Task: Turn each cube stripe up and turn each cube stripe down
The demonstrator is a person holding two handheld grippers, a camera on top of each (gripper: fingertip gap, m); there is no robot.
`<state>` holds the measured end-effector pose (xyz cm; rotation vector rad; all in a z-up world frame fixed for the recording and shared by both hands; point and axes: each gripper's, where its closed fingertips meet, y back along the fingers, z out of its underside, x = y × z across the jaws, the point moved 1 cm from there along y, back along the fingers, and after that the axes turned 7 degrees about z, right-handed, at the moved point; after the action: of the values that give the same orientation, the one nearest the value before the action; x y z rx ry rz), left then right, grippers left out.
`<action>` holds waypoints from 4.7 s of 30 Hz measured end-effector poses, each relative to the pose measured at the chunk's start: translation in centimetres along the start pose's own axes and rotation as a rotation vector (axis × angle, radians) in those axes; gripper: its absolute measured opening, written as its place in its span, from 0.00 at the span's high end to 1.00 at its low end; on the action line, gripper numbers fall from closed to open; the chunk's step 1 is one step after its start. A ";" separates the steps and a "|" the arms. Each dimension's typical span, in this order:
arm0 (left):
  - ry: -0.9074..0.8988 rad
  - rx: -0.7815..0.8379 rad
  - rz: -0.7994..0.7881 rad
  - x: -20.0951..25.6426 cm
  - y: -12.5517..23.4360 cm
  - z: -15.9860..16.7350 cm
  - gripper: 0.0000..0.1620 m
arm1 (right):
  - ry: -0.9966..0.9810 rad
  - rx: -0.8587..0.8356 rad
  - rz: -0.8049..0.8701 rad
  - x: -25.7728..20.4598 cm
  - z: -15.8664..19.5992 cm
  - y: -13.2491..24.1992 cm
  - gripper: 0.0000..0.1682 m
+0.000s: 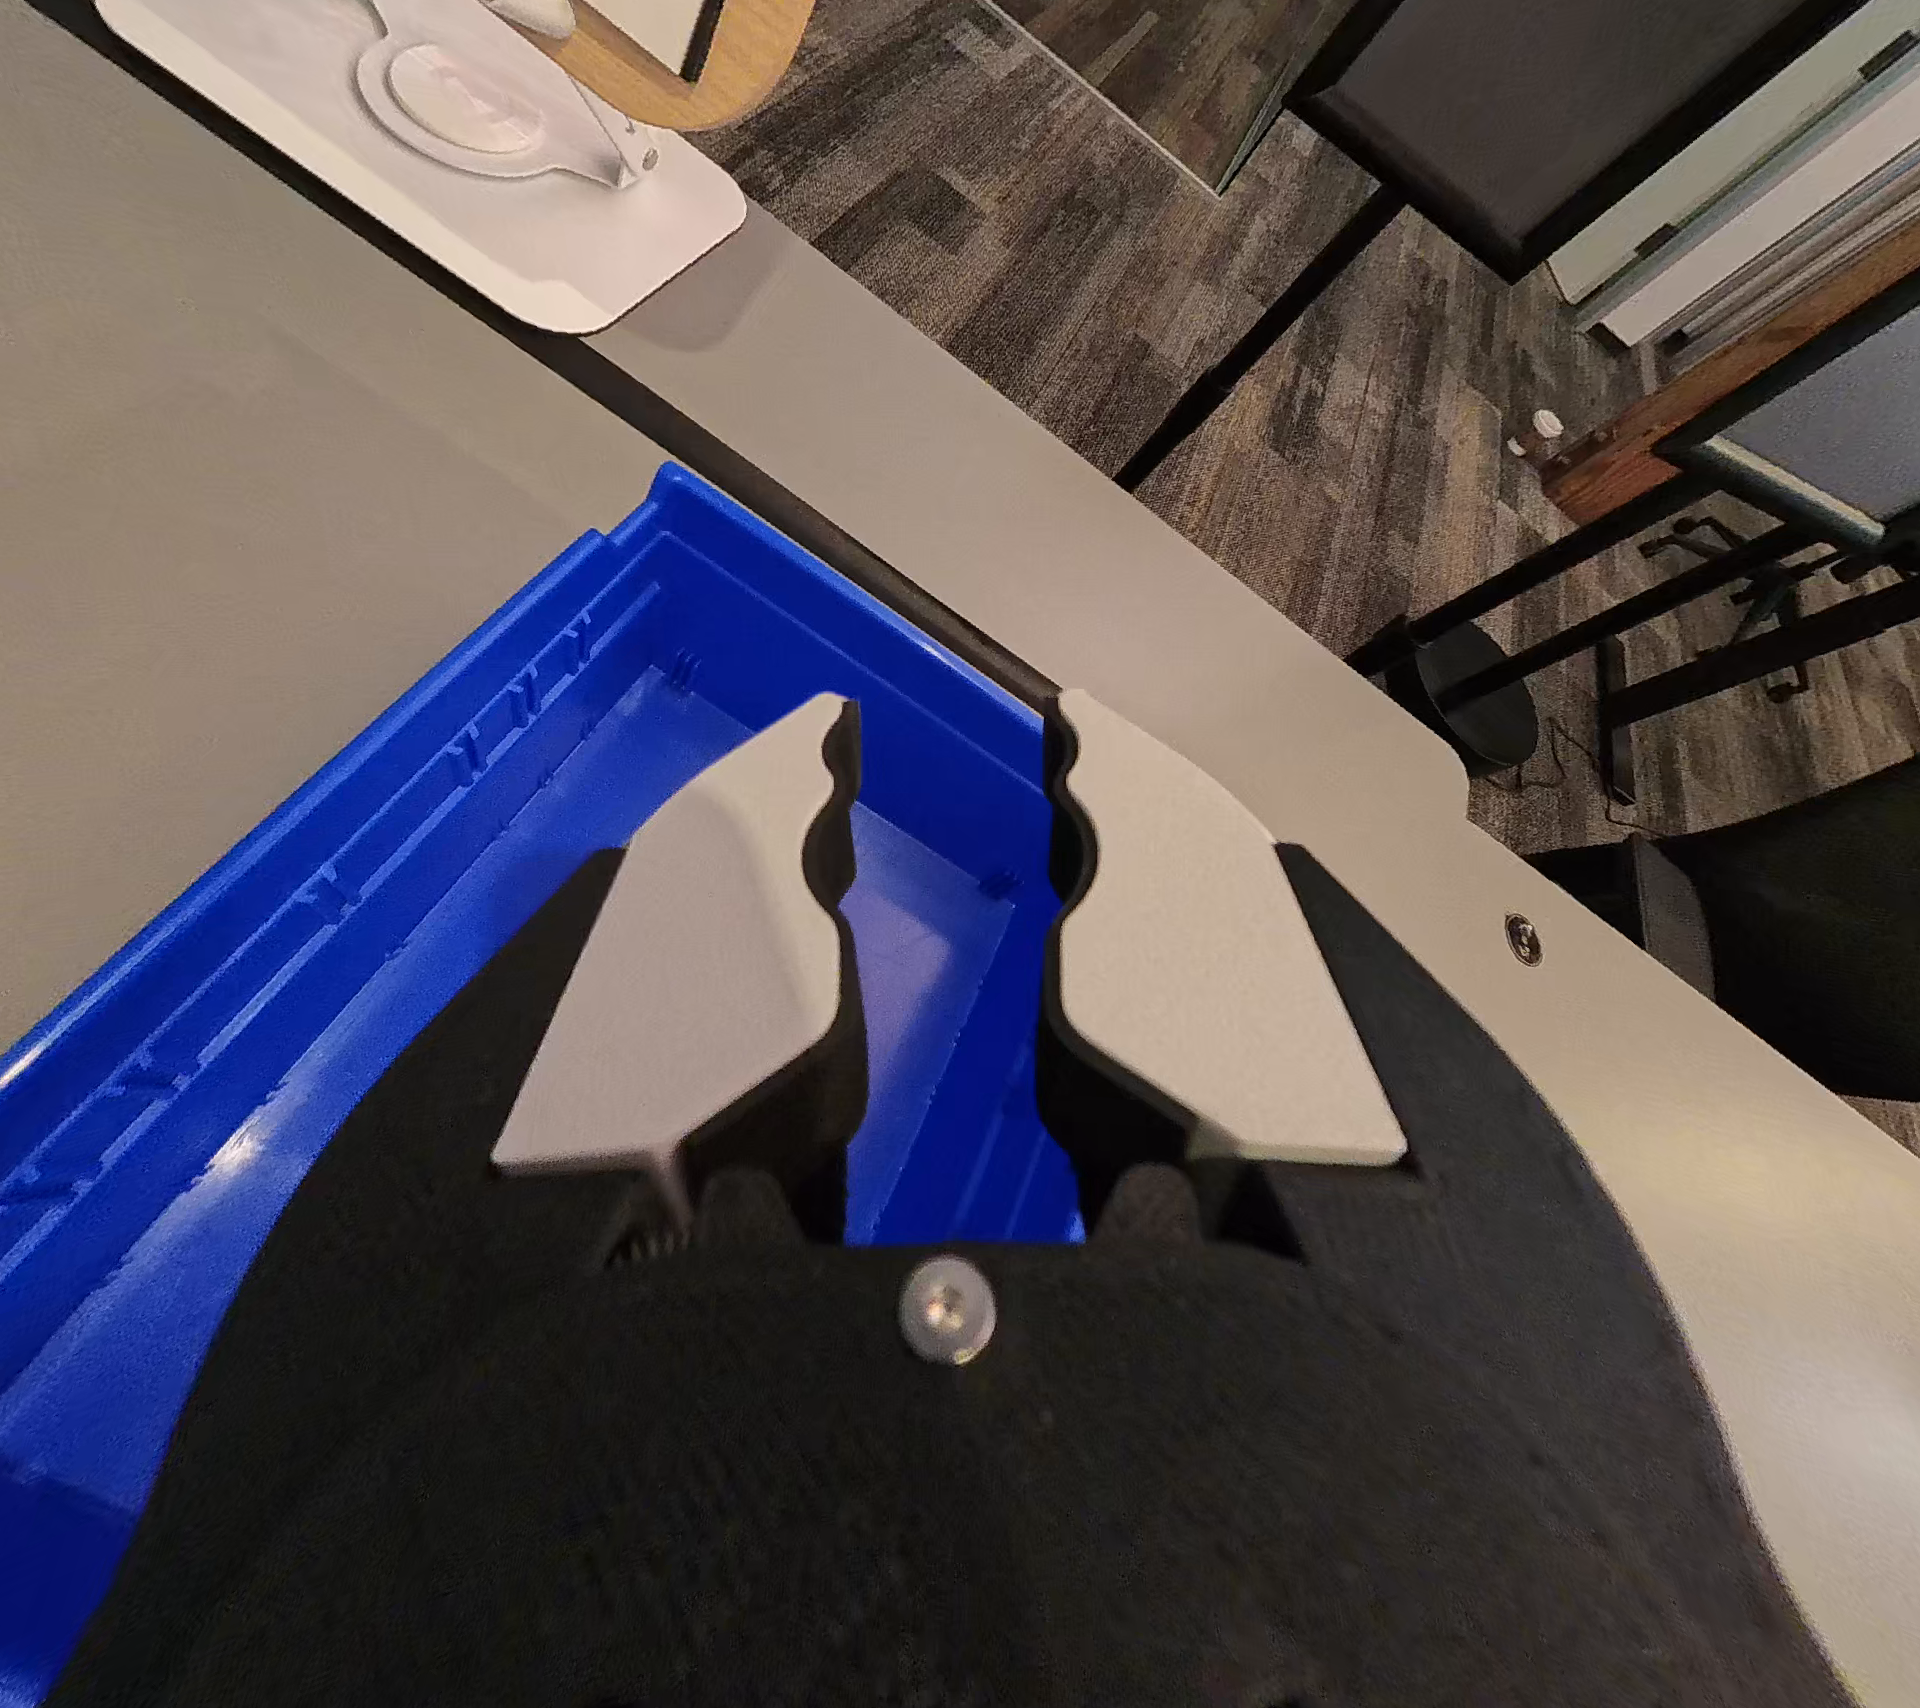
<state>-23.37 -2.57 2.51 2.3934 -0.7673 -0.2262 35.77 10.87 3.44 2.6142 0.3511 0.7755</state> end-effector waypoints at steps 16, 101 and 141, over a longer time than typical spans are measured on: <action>-0.146 -0.609 -0.130 0.7 -6.0 10.9 0.62 | 0.078 -0.044 -0.058 -2.2 0.3 -0.3 0.79; -0.148 0.393 1.031 26.2 -6.6 -14.3 0.84 | 0.388 0.543 -0.181 -16.4 -11.1 8.9 0.73; 0.223 -0.258 -0.210 -3.1 -9.7 0.3 0.70 | -0.221 -0.495 -0.027 -3.2 6.4 -2.2 0.61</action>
<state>-21.40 5.35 -3.62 2.2040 -0.3603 -0.1312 36.49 9.85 -3.90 2.1911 0.1107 0.4800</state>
